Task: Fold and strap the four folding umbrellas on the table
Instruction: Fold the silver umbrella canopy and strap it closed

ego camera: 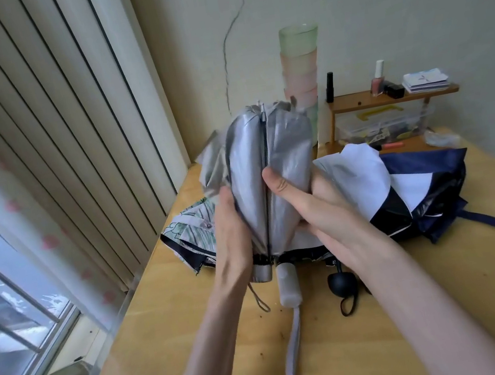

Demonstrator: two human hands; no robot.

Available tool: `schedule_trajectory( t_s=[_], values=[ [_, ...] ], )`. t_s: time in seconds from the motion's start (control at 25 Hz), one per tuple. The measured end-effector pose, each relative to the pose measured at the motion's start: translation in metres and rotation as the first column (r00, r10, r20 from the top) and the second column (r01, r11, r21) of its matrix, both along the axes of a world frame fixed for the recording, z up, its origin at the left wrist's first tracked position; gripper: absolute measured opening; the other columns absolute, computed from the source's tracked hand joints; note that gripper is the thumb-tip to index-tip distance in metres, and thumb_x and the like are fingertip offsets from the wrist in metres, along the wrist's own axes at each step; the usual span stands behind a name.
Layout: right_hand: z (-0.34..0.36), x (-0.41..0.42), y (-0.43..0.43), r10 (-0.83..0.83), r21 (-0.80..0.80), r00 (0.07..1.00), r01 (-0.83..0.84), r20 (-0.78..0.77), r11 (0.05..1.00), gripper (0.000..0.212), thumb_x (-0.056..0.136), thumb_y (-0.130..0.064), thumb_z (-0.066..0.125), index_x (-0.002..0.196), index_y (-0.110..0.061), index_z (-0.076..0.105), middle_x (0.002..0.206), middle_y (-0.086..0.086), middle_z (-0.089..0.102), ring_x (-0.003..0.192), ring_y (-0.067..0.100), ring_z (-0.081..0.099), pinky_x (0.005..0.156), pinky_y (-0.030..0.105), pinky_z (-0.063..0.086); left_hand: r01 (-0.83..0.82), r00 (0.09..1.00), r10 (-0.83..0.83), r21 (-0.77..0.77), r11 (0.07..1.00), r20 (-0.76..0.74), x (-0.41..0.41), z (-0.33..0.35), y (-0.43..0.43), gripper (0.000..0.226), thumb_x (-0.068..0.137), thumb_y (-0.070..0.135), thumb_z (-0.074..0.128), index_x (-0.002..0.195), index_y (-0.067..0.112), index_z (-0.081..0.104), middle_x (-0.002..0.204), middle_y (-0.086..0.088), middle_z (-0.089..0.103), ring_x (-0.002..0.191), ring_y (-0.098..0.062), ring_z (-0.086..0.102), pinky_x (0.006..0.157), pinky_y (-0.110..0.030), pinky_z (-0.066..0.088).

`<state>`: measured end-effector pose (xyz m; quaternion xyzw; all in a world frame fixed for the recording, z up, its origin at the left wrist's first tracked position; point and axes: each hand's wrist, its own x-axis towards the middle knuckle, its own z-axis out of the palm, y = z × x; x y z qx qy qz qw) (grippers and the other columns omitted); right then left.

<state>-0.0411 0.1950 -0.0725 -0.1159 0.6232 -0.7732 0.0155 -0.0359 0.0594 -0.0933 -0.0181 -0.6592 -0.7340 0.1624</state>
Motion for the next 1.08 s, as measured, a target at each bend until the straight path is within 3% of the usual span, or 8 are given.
schedule_trajectory(
  t_s=[0.08, 0.16, 0.28, 0.44, 0.56, 0.68, 0.84, 1.08],
  values=[
    [-0.002, -0.001, 0.003, -0.009, -0.042, 1.000, 0.010, 0.017, 0.999, 0.064, 0.083, -0.044, 0.087, 0.139, -0.024, 0.062, 0.128, -0.003, 0.076, 0.122, 0.016, 0.071, 0.110, 0.046, 0.052, -0.024, 0.999, 0.016, -0.161, 0.987, -0.049, 0.002, -0.001, 0.000, 0.021, 0.113, 0.028, 0.044, 0.131, 0.029, 0.056, 0.112, 0.006, 0.072, 0.107, -0.014, 0.068, 0.094, -0.032, 0.056],
    [-0.003, -0.002, 0.007, -0.021, -0.050, 0.999, 0.023, 0.038, 0.999, 0.058, 0.083, -0.037, 0.089, 0.135, -0.021, 0.066, 0.124, 0.001, 0.077, 0.118, 0.020, 0.073, 0.107, 0.047, 0.054, -0.027, 0.997, 0.008, -0.263, 0.964, -0.076, 0.003, 0.000, -0.001, 0.032, 0.110, 0.028, 0.054, 0.139, 0.031, 0.041, 0.109, 0.018, 0.072, 0.099, -0.002, 0.070, 0.089, -0.035, 0.060],
    [-0.001, -0.002, 0.007, -0.112, -0.076, 0.991, 0.117, 0.068, 0.990, 0.044, 0.085, -0.025, 0.088, 0.124, -0.012, 0.073, 0.112, 0.006, 0.081, 0.107, 0.022, 0.078, 0.102, 0.049, 0.059, -0.231, 0.970, 0.160, -0.477, 0.848, -0.186, -0.003, -0.001, -0.005, 0.057, 0.101, 0.032, 0.066, 0.146, 0.032, 0.032, 0.136, 0.010, 0.050, 0.116, -0.006, 0.060, 0.089, -0.039, 0.059],
    [-0.003, -0.006, 0.006, -0.220, -0.148, 0.975, 0.223, 0.037, 0.964, 0.042, 0.088, -0.022, 0.087, 0.125, -0.011, 0.072, 0.115, 0.004, 0.080, 0.109, 0.021, 0.077, 0.102, 0.046, 0.059, -0.539, 0.815, 0.328, -0.416, 0.732, -0.477, 0.011, -0.008, 0.004, 0.037, 0.099, 0.011, 0.061, 0.132, 0.027, 0.063, 0.126, 0.001, 0.041, 0.116, 0.003, 0.049, 0.085, -0.034, 0.056],
    [-0.006, -0.009, 0.007, -0.226, -0.165, 0.974, 0.224, 0.003, 0.961, 0.049, 0.090, -0.024, 0.086, 0.133, -0.012, 0.066, 0.121, 0.005, 0.078, 0.114, 0.021, 0.075, 0.102, 0.045, 0.059, -0.277, 0.948, 0.163, -0.461, 0.843, -0.272, 0.023, -0.003, 0.016, 0.044, 0.107, 0.044, 0.044, 0.150, 0.035, 0.051, 0.146, 0.016, 0.044, 0.132, 0.003, 0.046, 0.101, -0.025, 0.046],
    [-0.006, -0.007, 0.006, -0.177, -0.115, 0.984, 0.172, -0.026, 0.978, 0.049, 0.091, -0.029, 0.085, 0.132, -0.011, 0.067, 0.120, 0.007, 0.078, 0.113, 0.024, 0.075, 0.102, 0.047, 0.059, 0.132, 0.991, -0.129, -0.384, 0.914, 0.033, 0.016, 0.012, 0.015, 0.088, 0.089, 0.080, 0.057, 0.163, 0.046, 0.022, 0.163, 0.030, 0.030, 0.142, 0.012, 0.036, 0.115, -0.021, 0.037],
    [-0.002, -0.001, 0.004, -0.067, -0.167, 0.998, 0.069, 0.019, 0.984, 0.046, 0.092, -0.030, 0.082, 0.132, -0.013, 0.067, 0.121, 0.009, 0.078, 0.114, 0.028, 0.075, 0.105, 0.050, 0.056, 0.324, 0.945, -0.304, -0.235, 0.916, 0.118, 0.009, 0.025, 0.003, 0.068, 0.080, 0.049, 0.086, 0.138, 0.030, 0.058, 0.126, 0.009, 0.074, 0.113, -0.004, 0.071, 0.097, -0.028, 0.059],
    [0.006, 0.005, 0.003, 0.110, -0.171, 0.994, -0.107, 0.007, 0.979, 0.047, 0.099, -0.030, 0.070, 0.143, -0.018, 0.056, 0.131, 0.009, 0.073, 0.117, 0.026, 0.074, 0.093, 0.046, 0.063, 0.551, 0.802, -0.515, -0.045, 0.833, 0.302, 0.016, 0.017, -0.011, 0.042, 0.084, 0.026, 0.082, 0.123, 0.019, 0.068, 0.113, -0.010, 0.079, 0.102, -0.031, 0.077, 0.074, -0.039, 0.064]
  ],
)
